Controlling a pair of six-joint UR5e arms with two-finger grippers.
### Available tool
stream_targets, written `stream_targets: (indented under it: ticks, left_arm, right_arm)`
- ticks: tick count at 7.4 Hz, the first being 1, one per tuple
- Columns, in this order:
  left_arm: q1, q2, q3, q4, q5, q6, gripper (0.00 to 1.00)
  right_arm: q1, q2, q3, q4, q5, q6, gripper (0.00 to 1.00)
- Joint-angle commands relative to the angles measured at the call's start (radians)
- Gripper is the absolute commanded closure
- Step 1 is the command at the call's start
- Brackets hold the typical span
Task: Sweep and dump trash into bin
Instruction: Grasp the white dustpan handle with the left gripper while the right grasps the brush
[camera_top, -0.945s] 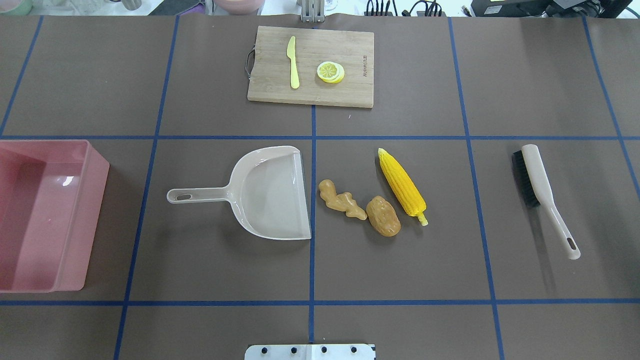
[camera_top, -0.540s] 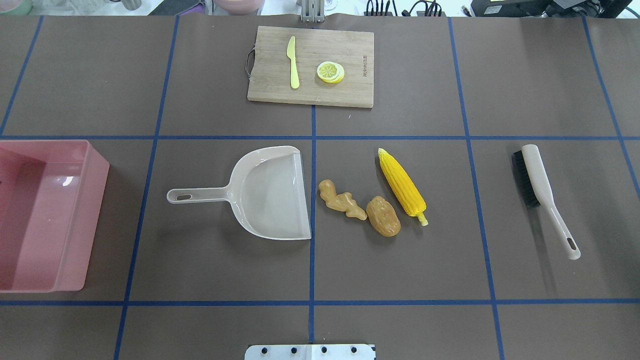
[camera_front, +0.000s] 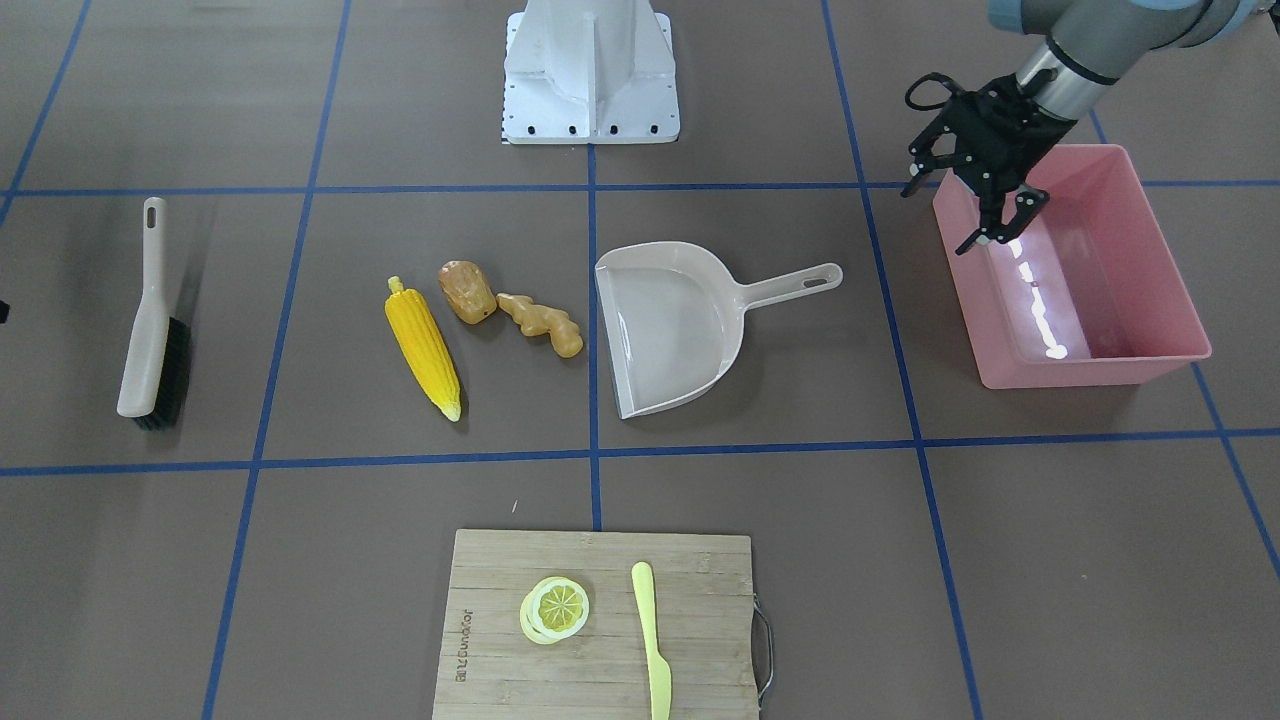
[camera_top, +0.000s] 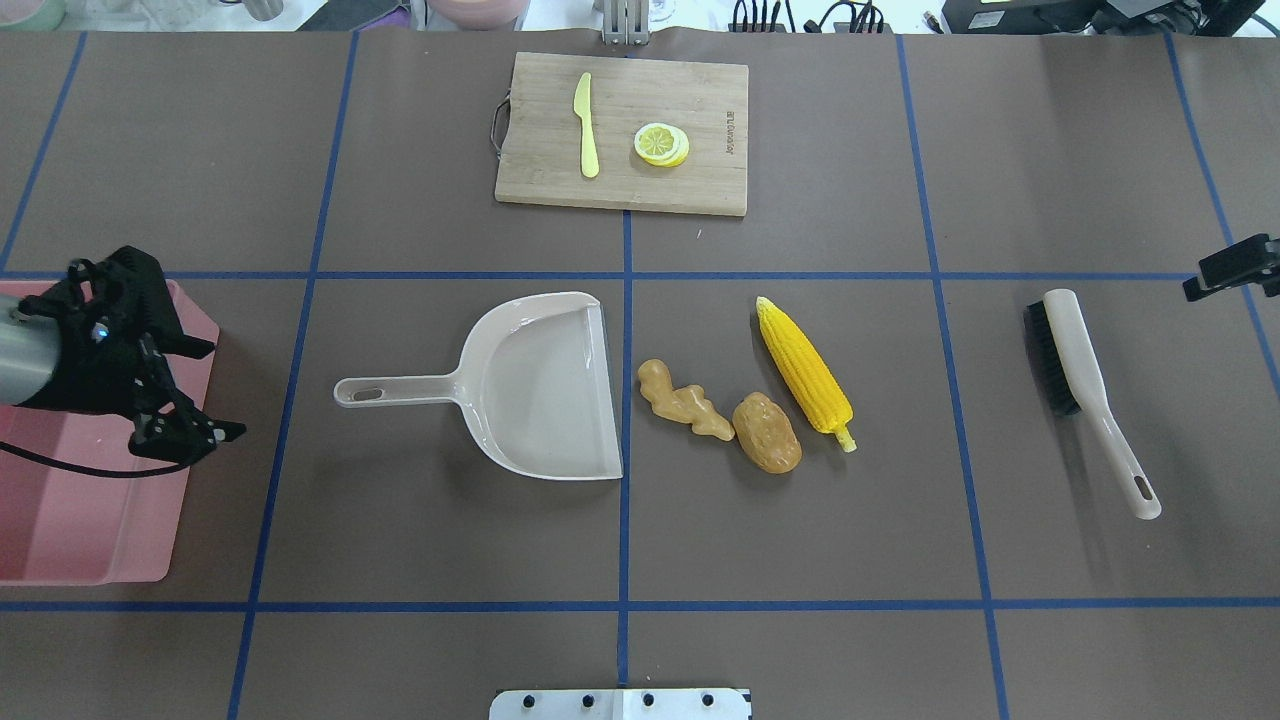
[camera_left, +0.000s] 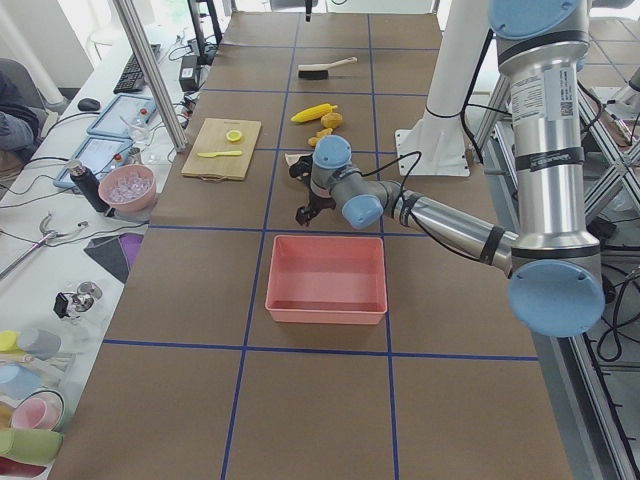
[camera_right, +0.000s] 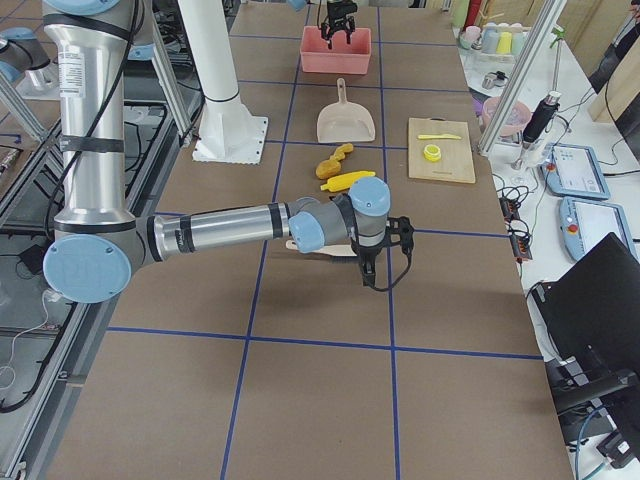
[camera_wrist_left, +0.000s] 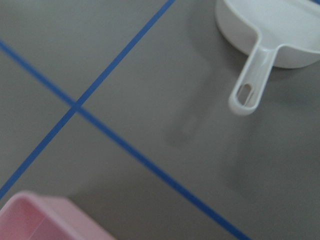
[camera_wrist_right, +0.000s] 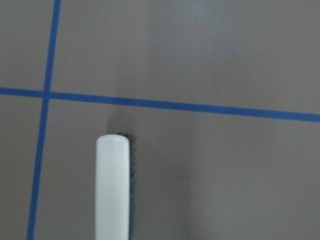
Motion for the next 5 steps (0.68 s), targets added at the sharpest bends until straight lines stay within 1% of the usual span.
stream_targets:
  ticks: [1,2,3,4,5]
  left_arm:
    - [0.057,-0.058,0.002,0.014,0.029,0.157,0.02]
    - [0.057,-0.106,0.014,0.103,0.027,0.277,0.02]
    - [0.056,-0.165,0.028,0.138,0.024,0.294,0.02]
    - [0.053,-0.190,0.022,0.184,0.017,0.301,0.02]
    - [0.051,-0.225,0.028,0.233,0.012,0.302,0.02]
  right_arm:
    - [-0.147,-0.033,0.081,0.019,-0.057,0.153,0.00]
    - [-0.179,-0.073,0.088,0.061,-0.082,0.175,0.00]
    - [-0.201,-0.108,0.087,0.135,-0.087,0.205,0.00]
    - [-0.233,-0.110,0.087,0.153,-0.098,0.254,0.00]
    - [-0.277,-0.107,0.082,0.154,-0.131,0.261,0.00]
